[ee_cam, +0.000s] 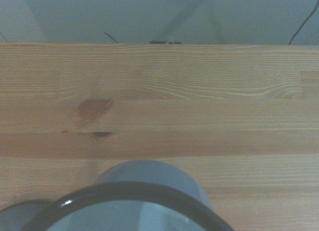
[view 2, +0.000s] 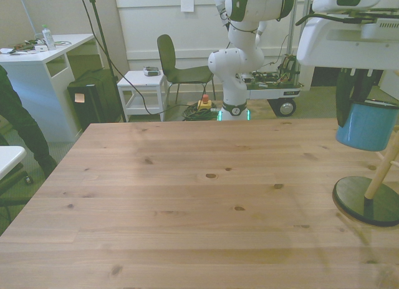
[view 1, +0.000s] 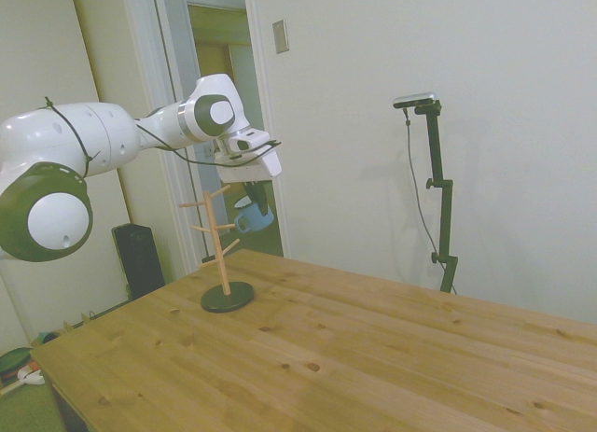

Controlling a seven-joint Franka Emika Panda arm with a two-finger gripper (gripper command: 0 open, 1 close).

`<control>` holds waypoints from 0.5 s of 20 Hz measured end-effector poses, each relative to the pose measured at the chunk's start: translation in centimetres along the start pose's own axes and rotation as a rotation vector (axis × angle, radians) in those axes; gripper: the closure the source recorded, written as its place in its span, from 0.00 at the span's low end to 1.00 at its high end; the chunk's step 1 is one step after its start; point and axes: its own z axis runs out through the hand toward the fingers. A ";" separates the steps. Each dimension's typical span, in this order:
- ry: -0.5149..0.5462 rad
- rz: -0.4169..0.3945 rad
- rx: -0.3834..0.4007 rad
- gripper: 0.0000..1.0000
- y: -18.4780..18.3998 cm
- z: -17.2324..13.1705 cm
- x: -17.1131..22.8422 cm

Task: Hang the mug

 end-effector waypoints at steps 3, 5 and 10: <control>0.006 -0.020 0.001 1.00 -1.1 0.2 -1.0; 0.007 -0.027 0.004 1.00 -1.7 0.2 -1.6; 0.009 -0.042 0.007 1.00 -2.8 0.4 -2.8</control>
